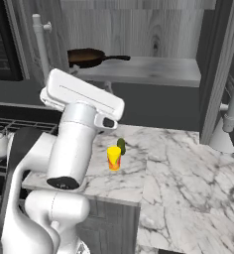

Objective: Pick the pan from the cabinet and place it on the stove. Then turn on the stove burner for the pan.

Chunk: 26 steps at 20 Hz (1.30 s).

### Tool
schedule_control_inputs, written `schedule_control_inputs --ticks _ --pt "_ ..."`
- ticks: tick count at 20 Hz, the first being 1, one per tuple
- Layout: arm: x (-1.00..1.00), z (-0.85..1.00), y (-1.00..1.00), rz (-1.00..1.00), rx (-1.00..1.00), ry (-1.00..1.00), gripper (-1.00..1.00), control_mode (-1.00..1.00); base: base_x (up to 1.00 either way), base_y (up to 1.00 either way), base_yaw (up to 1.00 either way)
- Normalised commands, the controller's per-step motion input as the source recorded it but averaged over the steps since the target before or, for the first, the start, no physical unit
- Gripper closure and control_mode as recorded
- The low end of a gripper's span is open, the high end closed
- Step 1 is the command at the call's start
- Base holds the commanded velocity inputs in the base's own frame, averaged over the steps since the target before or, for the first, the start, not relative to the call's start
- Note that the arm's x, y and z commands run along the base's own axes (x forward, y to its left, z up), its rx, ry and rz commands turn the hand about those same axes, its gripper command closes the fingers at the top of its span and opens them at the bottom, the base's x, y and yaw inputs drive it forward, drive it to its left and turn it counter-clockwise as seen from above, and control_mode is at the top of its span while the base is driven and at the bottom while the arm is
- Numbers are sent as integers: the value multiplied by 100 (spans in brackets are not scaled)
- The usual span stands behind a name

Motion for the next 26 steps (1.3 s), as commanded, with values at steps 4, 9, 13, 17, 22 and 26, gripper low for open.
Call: schedule_control_inputs --ticks 4,9,13,17,22,26 --pt "6 0 -57 21 38 16 -100 -100 0 0 0" --pt "41 -3 -18 33 32 23 -100 -100 0 0 0" --pt "54 -18 2 34 24 22 -100 -100 0 0 0" --pt "47 -40 25 24 10 16 -100 -100 0 0 0" --pt "4 -44 33 8 -3 6 -100 -100 0 0 0" --pt "25 -21 24 8 0 8 -100 -100 0 0 0"
